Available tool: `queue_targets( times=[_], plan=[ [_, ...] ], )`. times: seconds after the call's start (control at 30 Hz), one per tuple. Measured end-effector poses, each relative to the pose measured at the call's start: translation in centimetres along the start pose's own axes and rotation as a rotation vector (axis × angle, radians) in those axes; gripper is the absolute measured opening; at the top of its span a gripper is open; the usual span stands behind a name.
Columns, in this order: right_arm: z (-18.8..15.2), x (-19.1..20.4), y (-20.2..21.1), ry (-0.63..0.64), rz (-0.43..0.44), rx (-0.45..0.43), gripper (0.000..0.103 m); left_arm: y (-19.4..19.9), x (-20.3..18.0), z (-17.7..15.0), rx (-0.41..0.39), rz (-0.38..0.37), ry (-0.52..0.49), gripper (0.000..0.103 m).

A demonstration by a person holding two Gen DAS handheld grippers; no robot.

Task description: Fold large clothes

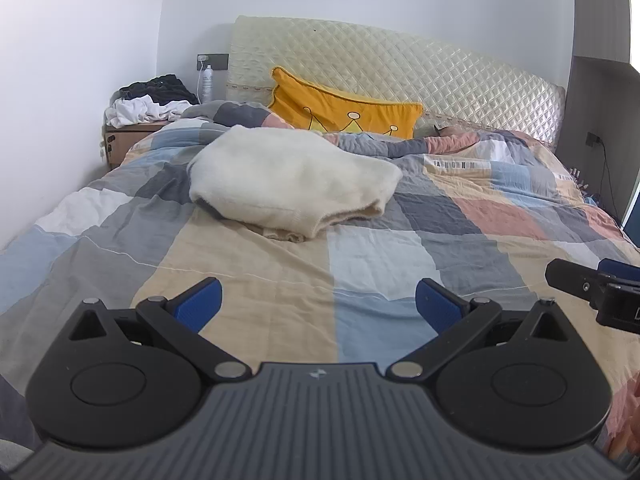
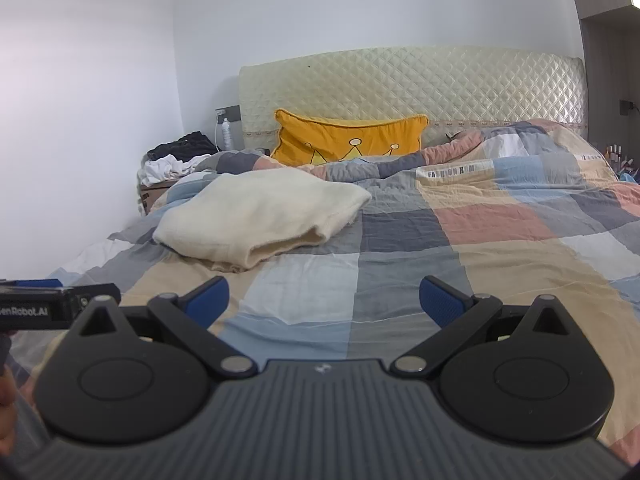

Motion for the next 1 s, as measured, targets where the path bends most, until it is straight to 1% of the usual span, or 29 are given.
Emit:
queue_targets(
  times=[1.0],
  plan=[
    [-0.18, -0.3, -0.11, -0.002, -0.014, 0.023, 0.103, -0.71, -0.01, -0.65, 0.019, 0.0, -0.01, 0.103]
  ],
)
Point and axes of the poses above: each gripper's, at about its wrist camera, not at the fingertips, and y roughly against the way its jaws point, x to its left, z to its top, the point moved 9 cm from there along -y, roughly the way its jaws point, and after that the axes turned 15 degrees about -x, right-handed, at the moved point
